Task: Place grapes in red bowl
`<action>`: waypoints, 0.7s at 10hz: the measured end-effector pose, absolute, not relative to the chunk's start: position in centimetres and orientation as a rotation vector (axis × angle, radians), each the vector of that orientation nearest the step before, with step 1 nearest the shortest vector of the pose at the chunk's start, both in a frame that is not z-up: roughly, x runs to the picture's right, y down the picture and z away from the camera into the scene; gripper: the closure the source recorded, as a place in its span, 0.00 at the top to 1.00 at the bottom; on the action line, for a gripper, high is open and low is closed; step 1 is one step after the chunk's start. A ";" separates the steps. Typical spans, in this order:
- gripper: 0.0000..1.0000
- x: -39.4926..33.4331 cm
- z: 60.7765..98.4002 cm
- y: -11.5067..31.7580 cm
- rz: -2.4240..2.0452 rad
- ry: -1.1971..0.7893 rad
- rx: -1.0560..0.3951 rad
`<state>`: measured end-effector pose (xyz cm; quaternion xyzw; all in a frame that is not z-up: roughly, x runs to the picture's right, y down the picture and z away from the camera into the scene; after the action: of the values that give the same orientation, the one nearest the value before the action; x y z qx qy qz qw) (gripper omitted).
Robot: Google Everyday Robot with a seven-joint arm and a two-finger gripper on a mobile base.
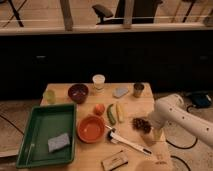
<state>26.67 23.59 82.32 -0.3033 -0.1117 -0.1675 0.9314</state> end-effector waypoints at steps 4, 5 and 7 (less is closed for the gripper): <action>0.80 26.6 82.3 23.5 -0.347 -0.231 -0.619; 0.80 26.6 82.3 23.5 -0.348 -0.232 -0.619; 0.80 26.6 82.3 23.5 -0.348 -0.232 -0.619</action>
<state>26.65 23.52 82.33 -0.3022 -0.1134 -0.1702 0.9311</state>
